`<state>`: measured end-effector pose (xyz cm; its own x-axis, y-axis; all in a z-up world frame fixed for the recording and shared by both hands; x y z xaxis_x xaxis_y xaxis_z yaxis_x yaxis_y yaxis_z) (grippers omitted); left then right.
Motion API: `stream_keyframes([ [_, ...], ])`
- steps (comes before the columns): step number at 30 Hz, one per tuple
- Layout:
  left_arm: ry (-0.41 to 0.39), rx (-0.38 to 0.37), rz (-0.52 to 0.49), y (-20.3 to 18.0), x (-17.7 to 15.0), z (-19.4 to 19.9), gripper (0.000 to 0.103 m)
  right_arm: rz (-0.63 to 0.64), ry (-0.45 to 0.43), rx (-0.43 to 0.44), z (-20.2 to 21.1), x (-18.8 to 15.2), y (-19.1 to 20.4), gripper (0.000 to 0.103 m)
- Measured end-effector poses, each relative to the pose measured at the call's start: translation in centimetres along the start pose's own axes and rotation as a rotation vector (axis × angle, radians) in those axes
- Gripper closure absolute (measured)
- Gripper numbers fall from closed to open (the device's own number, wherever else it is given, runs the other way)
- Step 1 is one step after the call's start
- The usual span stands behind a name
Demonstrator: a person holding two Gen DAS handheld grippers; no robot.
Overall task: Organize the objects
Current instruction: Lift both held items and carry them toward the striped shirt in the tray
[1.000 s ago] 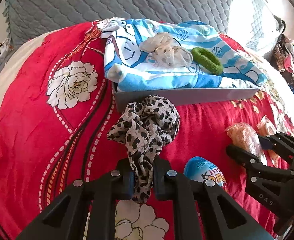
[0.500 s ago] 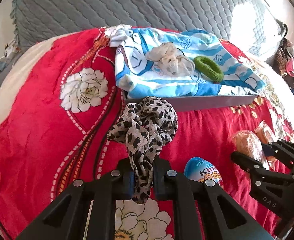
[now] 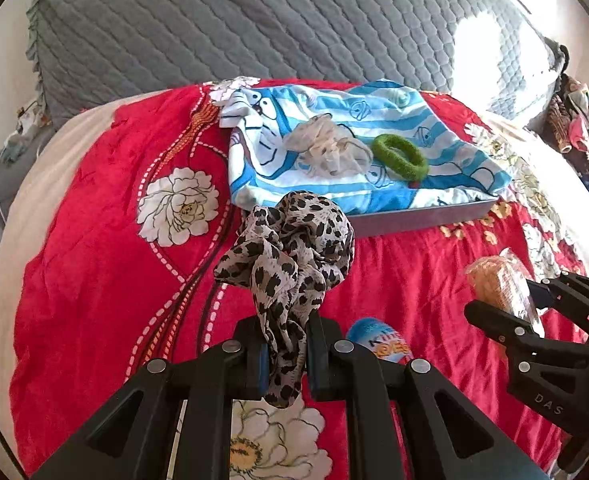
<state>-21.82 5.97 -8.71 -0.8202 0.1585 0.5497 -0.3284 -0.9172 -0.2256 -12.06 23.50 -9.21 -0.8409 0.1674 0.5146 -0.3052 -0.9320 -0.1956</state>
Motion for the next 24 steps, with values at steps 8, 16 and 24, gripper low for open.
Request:
stream_keyframes([
  [8, -0.023, -0.003, -0.006, -1.8, 0.7, 2.4, 0.090, 0.004, -0.023, -0.015, 2.8, 0.9, -0.7, 0.064],
  [16, -0.058, -0.006, -0.002, -3.4, 1.7, 5.2, 0.090, 0.002, -0.055, -0.044, 6.3, 3.0, -2.1, 0.064],
  [24, -0.086, 0.012, -0.006, -4.6, 3.3, 7.8, 0.090, 0.009, -0.103, -0.070, 9.9, 4.6, -2.4, 0.064],
])
Point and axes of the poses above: each gripper's, at about its wrist camera, not at the fingertips, and z roughly against the way its jaws point, y to its left, x to its top, the point moved 7 cm from there along -z, roughly the way its jaws point, and after that the axes turned 13 degrees about z, right-handed, at the moved point
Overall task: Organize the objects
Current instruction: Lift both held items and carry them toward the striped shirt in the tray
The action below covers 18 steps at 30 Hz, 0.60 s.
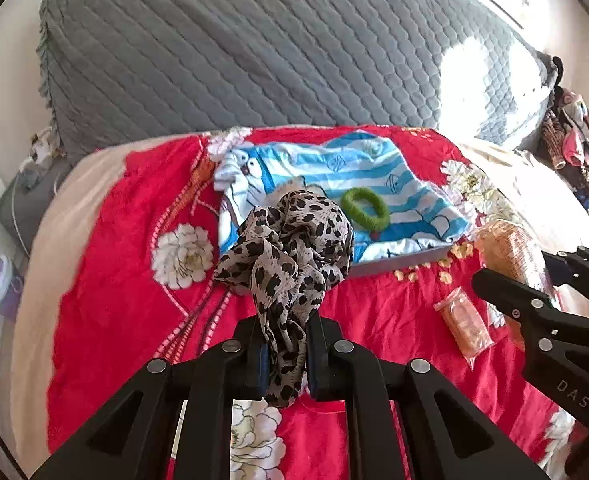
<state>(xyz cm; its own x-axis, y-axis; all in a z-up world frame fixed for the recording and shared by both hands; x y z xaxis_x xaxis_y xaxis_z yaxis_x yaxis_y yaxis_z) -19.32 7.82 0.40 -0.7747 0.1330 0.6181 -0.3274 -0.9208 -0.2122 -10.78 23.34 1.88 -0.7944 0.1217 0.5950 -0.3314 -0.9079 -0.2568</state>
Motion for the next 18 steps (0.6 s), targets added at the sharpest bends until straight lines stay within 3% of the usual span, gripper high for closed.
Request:
stream_keyframes([
  [14, -0.026, 0.006, 0.029, -2.2, 4.3, 3.0, 0.090, -0.001, -0.040, -0.035, 4.6, 4.3, -2.5, 0.064],
  [18, -0.047, 0.015, -0.018, -3.6, 5.7, 3.9, 0.090, -0.004, -0.065, -0.045, 5.8, 6.1, -3.4, 0.064],
])
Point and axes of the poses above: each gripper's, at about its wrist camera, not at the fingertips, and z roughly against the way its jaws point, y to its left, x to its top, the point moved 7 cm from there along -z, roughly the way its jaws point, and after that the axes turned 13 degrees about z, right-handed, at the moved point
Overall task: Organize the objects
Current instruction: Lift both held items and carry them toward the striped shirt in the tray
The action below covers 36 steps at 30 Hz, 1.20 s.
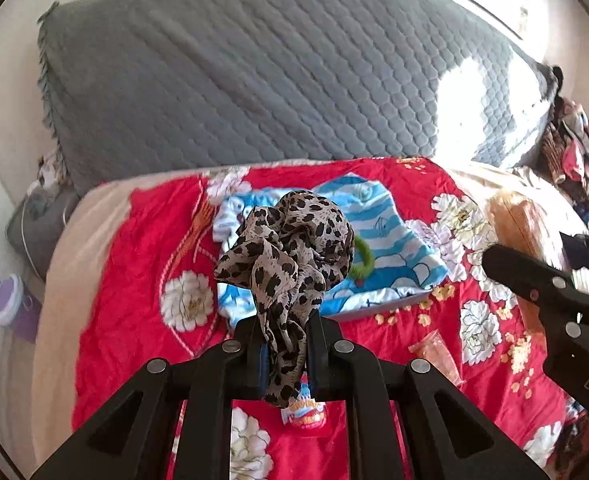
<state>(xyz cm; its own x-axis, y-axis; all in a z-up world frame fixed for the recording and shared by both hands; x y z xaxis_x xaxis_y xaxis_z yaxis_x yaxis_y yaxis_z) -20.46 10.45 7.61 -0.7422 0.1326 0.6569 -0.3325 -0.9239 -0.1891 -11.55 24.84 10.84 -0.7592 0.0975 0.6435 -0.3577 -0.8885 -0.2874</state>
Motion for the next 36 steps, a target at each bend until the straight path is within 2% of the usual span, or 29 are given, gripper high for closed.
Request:
stream_keyframes([
  [9, -0.044, 0.015, 0.007, -0.5, 5.0, 0.6, 0.089, 0.039, -0.015, -0.032, 1.1, 3.7, -1.3, 0.064],
  [17, -0.061, 0.028, -0.002, -1.7, 8.5, -1.5, 0.089, 0.031, -0.036, -0.050, 0.9, 6.6, -2.6, 0.064],
  [26, -0.077, 0.012, -0.042, -3.1, 11.5, -4.2, 0.089, 0.018, -0.019, -0.074, -1.6, 9.0, -4.4, 0.064],
  [32, -0.069, -0.010, -0.008, -2.8, 12.8, -6.7, 0.089, 0.020, -0.025, -0.100, -3.5, 11.1, -5.4, 0.064],
  [36, -0.065, -0.011, 0.020, -2.4, 13.2, -8.2, 0.089, 0.001, -0.041, -0.085, -4.8, 11.4, -5.7, 0.064],
])
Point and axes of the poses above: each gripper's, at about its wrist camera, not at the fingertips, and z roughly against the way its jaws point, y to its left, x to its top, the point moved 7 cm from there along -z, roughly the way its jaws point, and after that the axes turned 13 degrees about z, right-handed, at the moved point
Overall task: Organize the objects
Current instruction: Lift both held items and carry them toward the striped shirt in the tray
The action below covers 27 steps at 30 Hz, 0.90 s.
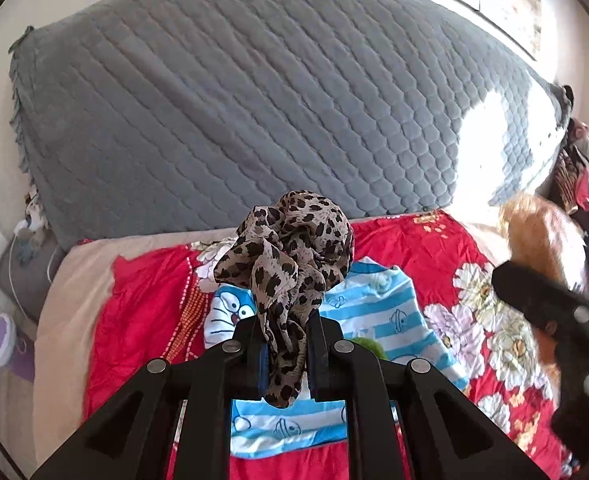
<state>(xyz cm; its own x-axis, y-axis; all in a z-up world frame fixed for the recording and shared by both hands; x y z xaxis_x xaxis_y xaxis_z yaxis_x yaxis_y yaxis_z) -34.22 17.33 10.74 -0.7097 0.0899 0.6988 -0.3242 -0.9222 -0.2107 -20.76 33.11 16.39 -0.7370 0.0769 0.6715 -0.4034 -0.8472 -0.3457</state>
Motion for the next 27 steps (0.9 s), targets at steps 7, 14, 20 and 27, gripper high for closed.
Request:
stream_keyframes([
  [7, -0.006, 0.020, -0.015, 0.8, 0.0, -2.1, 0.089, 0.000, -0.032, -0.015, -2.1, 0.0, -0.3, 0.064],
  [14, -0.005, 0.017, -0.017, 0.9, -0.1, -3.3, 0.089, 0.002, -0.042, -0.022, -4.2, -0.3, -1.1, 0.063],
  [20, 0.003, 0.000, -0.004, 0.3, -0.1, -4.9, 0.089, -0.013, -0.019, -0.005, -6.4, -1.6, -1.3, 0.064],
  [27, 0.030, -0.008, -0.011, -0.6, -1.2, -7.6, 0.089, 0.003, 0.004, -0.009, -8.6, -2.7, -1.4, 0.064],
])
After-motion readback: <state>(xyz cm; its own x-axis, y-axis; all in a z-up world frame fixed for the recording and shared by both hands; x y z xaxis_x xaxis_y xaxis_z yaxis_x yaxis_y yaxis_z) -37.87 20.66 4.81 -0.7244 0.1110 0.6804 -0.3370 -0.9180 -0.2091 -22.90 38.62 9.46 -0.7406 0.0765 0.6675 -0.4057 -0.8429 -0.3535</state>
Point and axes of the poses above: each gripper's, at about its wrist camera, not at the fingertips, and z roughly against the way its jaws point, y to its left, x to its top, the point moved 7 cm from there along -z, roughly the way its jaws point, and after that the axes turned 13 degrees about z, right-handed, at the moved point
